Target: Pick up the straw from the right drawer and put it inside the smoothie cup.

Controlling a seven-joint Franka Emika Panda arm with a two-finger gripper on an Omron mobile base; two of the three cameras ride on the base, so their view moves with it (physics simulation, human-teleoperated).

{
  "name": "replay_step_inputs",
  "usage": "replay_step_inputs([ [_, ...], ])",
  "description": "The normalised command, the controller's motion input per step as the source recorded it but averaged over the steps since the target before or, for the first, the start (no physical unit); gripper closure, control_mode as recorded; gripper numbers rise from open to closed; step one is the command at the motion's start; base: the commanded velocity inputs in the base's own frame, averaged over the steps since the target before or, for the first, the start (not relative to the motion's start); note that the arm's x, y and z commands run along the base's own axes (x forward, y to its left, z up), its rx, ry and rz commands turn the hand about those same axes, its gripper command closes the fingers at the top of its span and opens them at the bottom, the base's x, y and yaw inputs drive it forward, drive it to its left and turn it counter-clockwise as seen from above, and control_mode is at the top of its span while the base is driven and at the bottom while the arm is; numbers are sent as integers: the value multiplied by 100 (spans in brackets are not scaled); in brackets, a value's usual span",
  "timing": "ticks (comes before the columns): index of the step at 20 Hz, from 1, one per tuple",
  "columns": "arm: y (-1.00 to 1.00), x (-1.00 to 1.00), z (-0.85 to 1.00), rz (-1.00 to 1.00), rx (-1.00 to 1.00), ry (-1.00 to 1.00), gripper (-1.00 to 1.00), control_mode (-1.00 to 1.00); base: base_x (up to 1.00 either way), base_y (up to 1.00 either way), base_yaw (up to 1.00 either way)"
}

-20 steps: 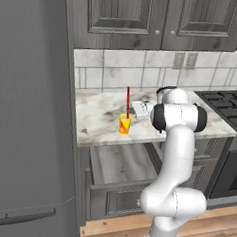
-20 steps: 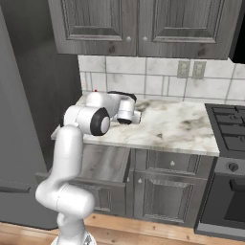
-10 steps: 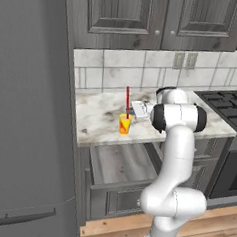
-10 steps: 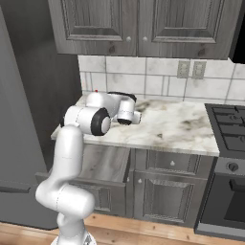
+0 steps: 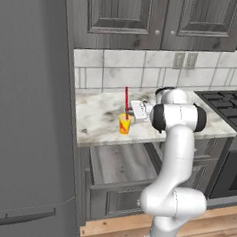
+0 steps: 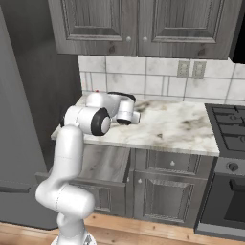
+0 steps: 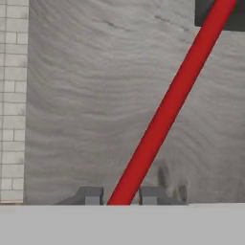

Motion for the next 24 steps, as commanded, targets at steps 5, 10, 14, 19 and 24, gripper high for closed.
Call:
replay_step_inputs([
  [5,4,0,-10,0,0,-5,-100,-100,0,0,0],
  [10,0,0,-6,0,0,-4,-100,-100,0,0,0],
  [14,0,0,-2,0,0,-4,-100,-100,0,0,0],
  [19,0,0,0,0,0,-3,-100,-100,0,0,0],
  [24,0,2,0,0,0,-2,-100,-100,0,0,0],
])
